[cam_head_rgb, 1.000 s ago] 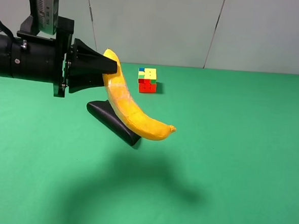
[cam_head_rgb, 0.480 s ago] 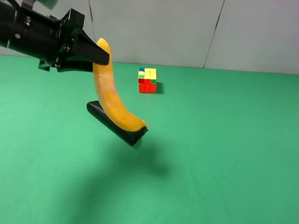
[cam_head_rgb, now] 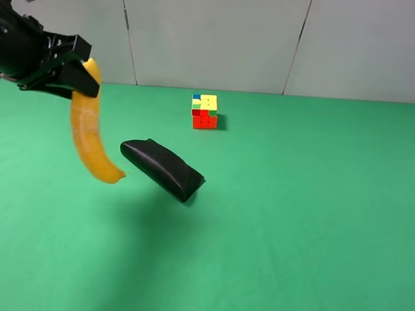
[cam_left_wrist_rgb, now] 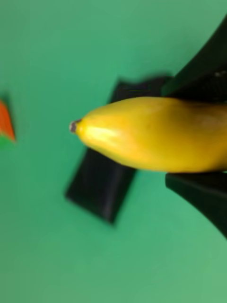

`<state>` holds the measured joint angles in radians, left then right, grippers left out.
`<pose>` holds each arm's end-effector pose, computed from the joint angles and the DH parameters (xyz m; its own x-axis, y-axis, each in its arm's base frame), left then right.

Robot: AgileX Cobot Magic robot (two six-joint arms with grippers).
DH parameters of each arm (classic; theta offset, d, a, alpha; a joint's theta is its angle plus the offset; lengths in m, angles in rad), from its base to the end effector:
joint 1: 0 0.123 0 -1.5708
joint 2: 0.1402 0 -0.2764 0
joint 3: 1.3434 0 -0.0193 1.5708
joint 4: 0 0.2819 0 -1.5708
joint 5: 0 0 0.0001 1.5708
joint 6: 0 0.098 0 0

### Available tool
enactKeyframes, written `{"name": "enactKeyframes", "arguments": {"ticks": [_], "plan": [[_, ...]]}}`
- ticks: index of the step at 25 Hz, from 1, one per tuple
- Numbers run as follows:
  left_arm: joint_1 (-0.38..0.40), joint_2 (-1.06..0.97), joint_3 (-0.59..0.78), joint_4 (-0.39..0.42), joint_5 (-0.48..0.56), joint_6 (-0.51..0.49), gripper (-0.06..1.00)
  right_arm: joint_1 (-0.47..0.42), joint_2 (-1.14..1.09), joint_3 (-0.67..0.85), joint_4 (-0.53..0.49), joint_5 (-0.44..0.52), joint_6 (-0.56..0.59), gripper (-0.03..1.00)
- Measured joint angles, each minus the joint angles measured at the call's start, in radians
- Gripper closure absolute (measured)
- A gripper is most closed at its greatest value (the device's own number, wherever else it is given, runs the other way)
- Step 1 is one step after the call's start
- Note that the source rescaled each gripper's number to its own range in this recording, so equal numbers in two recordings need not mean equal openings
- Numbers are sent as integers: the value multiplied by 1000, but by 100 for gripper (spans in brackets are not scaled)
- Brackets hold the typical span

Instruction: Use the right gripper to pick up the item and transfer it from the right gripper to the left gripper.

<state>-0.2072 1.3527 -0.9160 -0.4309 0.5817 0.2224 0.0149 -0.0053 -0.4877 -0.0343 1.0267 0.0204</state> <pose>0.2988 -0.0858 0.2461 -0.8005 0.0252 -0.5987 0.2292 0.9361 -0.2670 0.0397 -0.0023 0.2885 -0.4315 -0.0038 -0.9021 0.0127 0.9999 -0.0103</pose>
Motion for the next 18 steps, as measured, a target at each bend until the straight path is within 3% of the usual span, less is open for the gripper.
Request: {"name": "enactKeyframes", "arguments": {"ticks": [3, 7, 11, 18], "plan": [[21, 0, 0, 154, 23, -172, 94, 0, 0, 0, 0, -1, 0, -3], [93, 0, 0, 284, 52, -260, 94, 0, 0, 0, 0, -1, 0, -3], [135, 6, 0, 323, 48, -262, 94, 0, 0, 0, 0, -1, 0, -3], [139, 173, -98, 330, 56, -256, 94, 0, 0, 0, 0, -1, 0, -3]]}}
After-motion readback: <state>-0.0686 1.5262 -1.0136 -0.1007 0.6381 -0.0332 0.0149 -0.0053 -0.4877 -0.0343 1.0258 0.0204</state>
